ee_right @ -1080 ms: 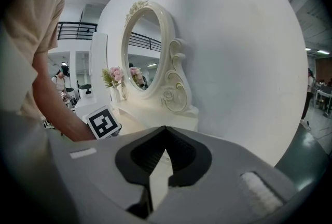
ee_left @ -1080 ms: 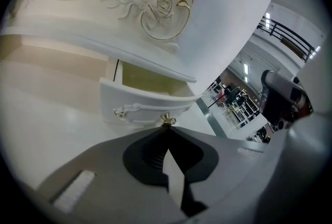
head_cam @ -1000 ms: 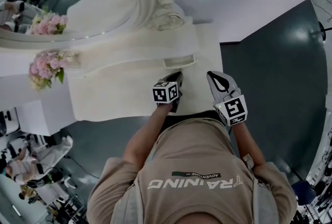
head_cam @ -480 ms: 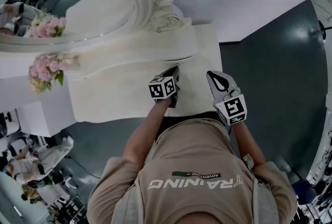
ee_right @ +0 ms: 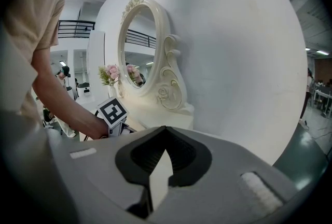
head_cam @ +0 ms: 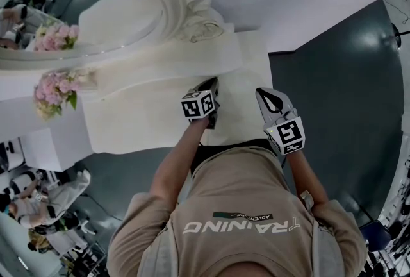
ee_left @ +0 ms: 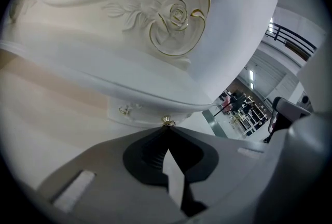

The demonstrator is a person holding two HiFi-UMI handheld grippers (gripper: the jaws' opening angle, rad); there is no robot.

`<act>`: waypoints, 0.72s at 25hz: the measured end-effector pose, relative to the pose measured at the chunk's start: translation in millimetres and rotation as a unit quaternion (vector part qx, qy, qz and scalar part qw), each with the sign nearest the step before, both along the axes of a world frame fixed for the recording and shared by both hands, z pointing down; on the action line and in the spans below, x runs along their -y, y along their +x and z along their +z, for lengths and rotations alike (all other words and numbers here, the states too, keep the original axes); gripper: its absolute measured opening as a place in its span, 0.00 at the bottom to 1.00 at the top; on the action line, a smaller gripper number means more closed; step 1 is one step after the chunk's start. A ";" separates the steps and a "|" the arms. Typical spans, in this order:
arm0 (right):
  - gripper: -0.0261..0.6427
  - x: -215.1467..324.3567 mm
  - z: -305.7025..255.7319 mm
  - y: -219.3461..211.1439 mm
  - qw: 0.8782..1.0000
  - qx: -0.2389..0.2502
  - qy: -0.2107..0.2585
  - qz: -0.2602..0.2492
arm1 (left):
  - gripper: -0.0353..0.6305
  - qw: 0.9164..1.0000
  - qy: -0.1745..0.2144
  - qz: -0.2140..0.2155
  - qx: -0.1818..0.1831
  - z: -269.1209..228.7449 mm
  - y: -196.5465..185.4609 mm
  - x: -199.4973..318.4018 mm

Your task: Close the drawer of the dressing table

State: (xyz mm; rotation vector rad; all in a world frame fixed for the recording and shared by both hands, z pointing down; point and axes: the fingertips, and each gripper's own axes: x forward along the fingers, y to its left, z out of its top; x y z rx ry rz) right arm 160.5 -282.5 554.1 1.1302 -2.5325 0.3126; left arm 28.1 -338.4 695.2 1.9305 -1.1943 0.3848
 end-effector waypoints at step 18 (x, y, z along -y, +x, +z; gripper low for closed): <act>0.04 -12.5 -6.6 -12.6 1.000 -0.008 -0.006 0.008 | 0.08 0.999 -0.001 0.040 -0.010 -17.5 -2.6 -30.5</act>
